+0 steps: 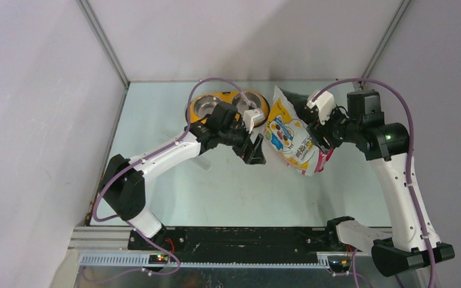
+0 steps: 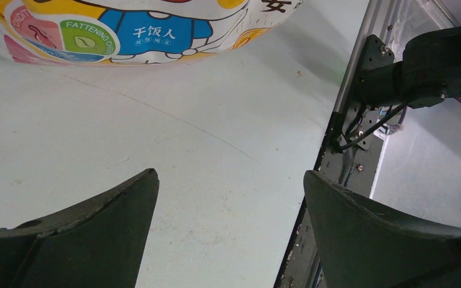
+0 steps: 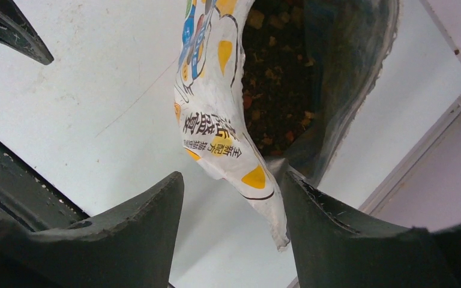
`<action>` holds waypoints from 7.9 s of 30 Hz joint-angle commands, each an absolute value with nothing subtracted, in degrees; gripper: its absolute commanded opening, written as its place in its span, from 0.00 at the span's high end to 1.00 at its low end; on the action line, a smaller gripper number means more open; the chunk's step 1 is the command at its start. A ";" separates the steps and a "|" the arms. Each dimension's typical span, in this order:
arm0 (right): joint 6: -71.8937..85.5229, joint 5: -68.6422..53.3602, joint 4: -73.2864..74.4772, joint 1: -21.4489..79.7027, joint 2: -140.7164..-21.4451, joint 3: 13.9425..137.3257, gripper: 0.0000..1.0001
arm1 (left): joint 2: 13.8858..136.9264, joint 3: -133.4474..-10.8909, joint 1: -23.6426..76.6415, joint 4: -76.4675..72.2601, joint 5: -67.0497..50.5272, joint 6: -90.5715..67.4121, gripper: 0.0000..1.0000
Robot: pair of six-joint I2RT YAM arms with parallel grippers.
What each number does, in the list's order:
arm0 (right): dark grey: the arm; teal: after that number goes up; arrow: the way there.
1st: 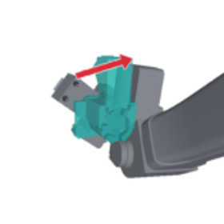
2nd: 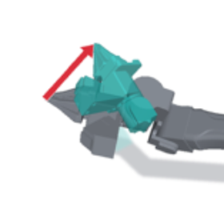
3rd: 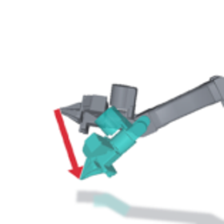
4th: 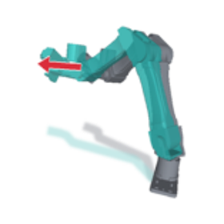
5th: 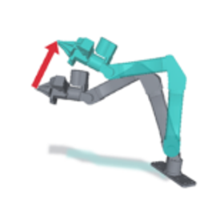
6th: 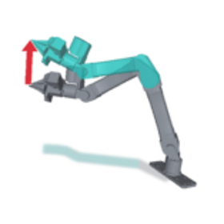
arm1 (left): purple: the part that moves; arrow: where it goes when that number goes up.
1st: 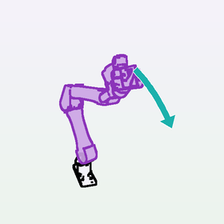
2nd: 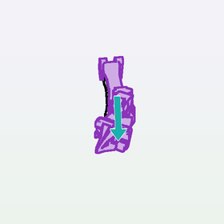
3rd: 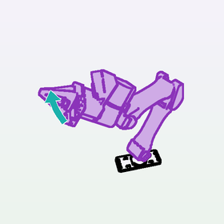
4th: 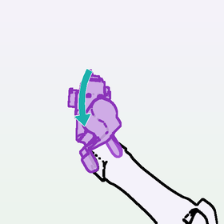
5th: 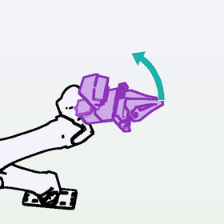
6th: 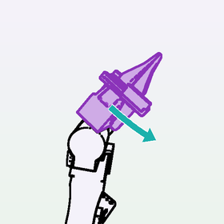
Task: Serve the pet food
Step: Open the pet food bag at the center of the board, then pick up the spatula from the center of the board.
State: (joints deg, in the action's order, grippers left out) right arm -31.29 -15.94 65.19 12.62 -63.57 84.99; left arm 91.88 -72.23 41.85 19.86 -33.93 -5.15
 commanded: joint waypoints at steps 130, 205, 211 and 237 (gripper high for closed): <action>-23.85 25.06 42.15 14.57 -89.05 114.21 1.00 | 91.97 -75.25 42.33 19.10 -35.92 -5.80 0.02; -0.95 -12.12 48.90 52.57 -140.53 131.32 0.25 | 55.94 -48.97 -20.46 27.65 -42.53 12.72 0.00; -0.27 -12.72 50.54 53.05 -144.17 135.15 0.31 | 55.29 -48.76 -21.22 27.56 -44.54 12.62 0.00; 6.24 -23.08 45.60 45.21 -131.36 125.04 0.33 | 62.24 -48.47 -21.97 19.92 -42.07 4.29 0.00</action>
State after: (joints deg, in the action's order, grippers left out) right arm 4.14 -30.61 47.46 50.15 -137.12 123.28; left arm 56.47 -47.81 -21.37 25.63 -43.62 9.85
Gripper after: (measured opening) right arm 0.665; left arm 0.996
